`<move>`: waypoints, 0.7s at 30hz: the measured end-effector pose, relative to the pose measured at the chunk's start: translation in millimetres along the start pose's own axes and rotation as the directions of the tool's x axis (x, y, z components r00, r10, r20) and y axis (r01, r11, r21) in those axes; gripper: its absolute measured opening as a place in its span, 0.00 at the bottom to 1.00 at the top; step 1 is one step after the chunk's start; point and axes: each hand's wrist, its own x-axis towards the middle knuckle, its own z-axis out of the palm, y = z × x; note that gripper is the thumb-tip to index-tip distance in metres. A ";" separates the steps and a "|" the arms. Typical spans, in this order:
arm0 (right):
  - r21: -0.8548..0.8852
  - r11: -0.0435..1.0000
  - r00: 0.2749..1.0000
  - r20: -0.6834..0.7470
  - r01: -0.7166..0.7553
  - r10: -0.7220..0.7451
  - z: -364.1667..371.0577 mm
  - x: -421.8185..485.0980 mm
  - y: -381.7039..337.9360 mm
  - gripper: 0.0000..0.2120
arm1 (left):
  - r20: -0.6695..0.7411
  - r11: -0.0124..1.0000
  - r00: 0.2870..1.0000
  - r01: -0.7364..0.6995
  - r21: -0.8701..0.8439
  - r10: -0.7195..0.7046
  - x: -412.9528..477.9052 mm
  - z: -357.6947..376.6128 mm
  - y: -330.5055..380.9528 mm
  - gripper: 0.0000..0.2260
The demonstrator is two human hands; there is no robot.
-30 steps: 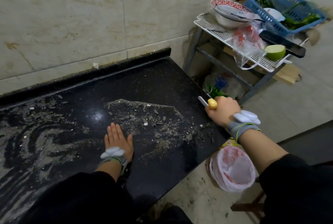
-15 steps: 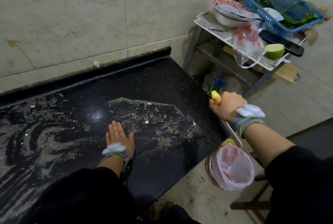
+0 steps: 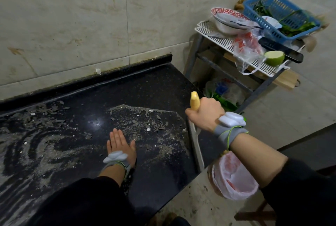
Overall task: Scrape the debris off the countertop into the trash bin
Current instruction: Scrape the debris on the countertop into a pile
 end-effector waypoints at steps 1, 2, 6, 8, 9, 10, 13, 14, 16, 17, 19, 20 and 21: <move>-0.018 1.000 1.000 -0.020 0.001 -0.001 -3.3 3.0 2.8 0.19 | 0.000 1.000 1.000 0.001 0.006 -0.001 0.2 -0.8 0.7 0.30; -0.047 0.999 1.000 -0.029 0.006 -0.008 -4.9 5.8 5.8 0.19 | -0.001 1.000 1.000 0.002 0.007 -0.002 -0.1 -0.7 0.3 0.30; -0.140 0.990 1.000 0.012 0.015 -0.013 -0.8 11.6 14.6 0.19 | 0.007 1.000 1.000 0.010 -0.008 -0.010 0.9 -0.6 0.4 0.30; -0.153 0.987 0.999 0.037 0.038 -0.032 5.7 10.3 12.6 0.18 | 0.009 1.000 1.000 0.012 -0.004 -0.012 1.2 -0.6 0.5 0.30; -0.161 0.985 0.997 0.045 0.068 -0.062 9.2 8.9 8.6 0.18 | 0.013 1.000 1.000 0.011 0.004 -0.011 1.7 -0.1 0.4 0.30; -0.167 0.980 0.994 0.054 0.105 -0.098 12.3 7.0 3.4 0.18 | 0.019 1.000 1.000 0.012 0.012 -0.012 2.0 0.4 0.2 0.30; -0.150 0.969 0.980 0.071 0.196 -0.187 17.4 0.2 -13.0 0.16 | 0.015 1.000 1.000 0.013 0.020 -0.013 3.4 -0.2 0.1 0.30; -0.132 0.968 0.976 0.080 0.212 -0.202 17.7 -1.7 -17.2 0.16 | 0.019 1.000 1.000 0.009 0.018 -0.010 3.3 1.1 -0.3 0.30; -0.088 0.969 0.970 0.097 0.231 -0.222 17.6 -4.6 -22.3 0.16 | 0.011 1.000 1.000 0.007 -0.019 -0.007 2.7 2.2 -1.2 0.30; -0.068 0.971 0.970 0.101 0.228 -0.221 16.5 -4.7 -23.4 0.17 | -0.019 0.998 1.000 -0.001 -0.061 0.000 2.5 1.9 -0.6 0.30; -0.009 0.985 0.982 0.079 0.174 -0.173 10.4 -1.3 -23.9 0.18 | -0.126 0.991 0.992 -0.015 -0.133 -0.002 0.7 2.6 0.7 0.29; 0.024 0.991 0.989 0.054 0.134 -0.135 6.3 2.2 -23.9 0.19 | -0.161 0.989 0.987 -0.019 -0.144 -0.005 1.5 2.8 0.0 0.29; 0.045 0.994 0.994 0.028 0.100 -0.101 1.8 6.2 -23.0 0.19 | -0.134 0.991 0.991 -0.015 -0.133 -0.003 1.3 2.4 -0.1 0.30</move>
